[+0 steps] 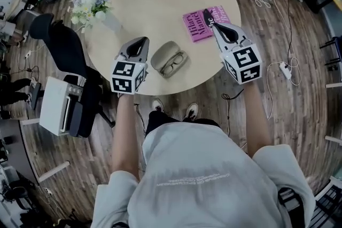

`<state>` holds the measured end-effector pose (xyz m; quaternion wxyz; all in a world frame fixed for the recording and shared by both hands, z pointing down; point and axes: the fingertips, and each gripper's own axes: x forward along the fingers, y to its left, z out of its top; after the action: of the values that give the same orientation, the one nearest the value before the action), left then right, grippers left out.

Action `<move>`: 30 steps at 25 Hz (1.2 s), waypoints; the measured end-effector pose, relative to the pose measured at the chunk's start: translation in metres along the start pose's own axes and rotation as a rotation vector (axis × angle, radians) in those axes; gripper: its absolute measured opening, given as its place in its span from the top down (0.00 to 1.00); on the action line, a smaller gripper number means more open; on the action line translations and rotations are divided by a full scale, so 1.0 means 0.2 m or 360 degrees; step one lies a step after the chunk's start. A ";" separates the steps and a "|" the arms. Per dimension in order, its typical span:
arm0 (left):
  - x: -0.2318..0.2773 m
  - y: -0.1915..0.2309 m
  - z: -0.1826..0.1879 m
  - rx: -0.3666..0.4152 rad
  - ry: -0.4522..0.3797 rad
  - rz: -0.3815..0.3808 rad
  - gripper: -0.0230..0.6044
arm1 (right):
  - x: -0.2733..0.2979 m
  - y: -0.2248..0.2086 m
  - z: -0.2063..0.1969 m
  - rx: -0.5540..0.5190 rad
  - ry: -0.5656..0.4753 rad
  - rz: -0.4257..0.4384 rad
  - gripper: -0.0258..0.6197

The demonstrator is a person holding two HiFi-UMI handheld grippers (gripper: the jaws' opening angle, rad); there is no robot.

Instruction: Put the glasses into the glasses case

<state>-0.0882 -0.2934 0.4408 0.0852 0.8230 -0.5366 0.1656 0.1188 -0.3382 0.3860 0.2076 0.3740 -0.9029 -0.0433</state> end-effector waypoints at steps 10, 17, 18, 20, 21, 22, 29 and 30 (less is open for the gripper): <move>-0.30 0.10 0.43 0.0092 -0.0329 0.0158 0.94 | -0.02 0.07 0.40 -0.0220 -0.0195 0.0024 0.96; -0.43 0.12 0.63 0.0151 -0.0445 0.0233 0.94 | -0.10 0.06 0.62 -0.0272 -0.0323 0.0029 0.96; -0.45 0.13 0.65 0.0155 -0.0456 0.0238 0.94 | -0.11 0.06 0.64 -0.0274 -0.0339 0.0030 0.96; -0.48 0.12 0.68 0.0167 -0.0475 0.0244 0.94 | -0.13 0.07 0.68 -0.0280 -0.0363 0.0032 0.96; -0.49 0.12 0.69 0.0175 -0.0483 0.0247 0.94 | -0.14 0.07 0.70 -0.0284 -0.0372 0.0034 0.96; -0.49 0.12 0.71 0.0185 -0.0489 0.0250 0.94 | -0.14 0.07 0.71 -0.0288 -0.0379 0.0035 0.96; -0.51 0.09 0.77 0.0265 -0.0490 0.0269 0.94 | -0.15 0.06 0.72 -0.0286 -0.0396 0.0047 0.96; -0.51 0.08 0.77 0.0268 -0.0488 0.0268 0.94 | -0.14 0.06 0.72 -0.0290 -0.0390 0.0047 0.96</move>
<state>-0.1134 -0.2621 0.2596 -0.0808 0.7950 -0.5946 0.0890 0.0701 -0.3202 0.2483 0.1295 0.3324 -0.9191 -0.1672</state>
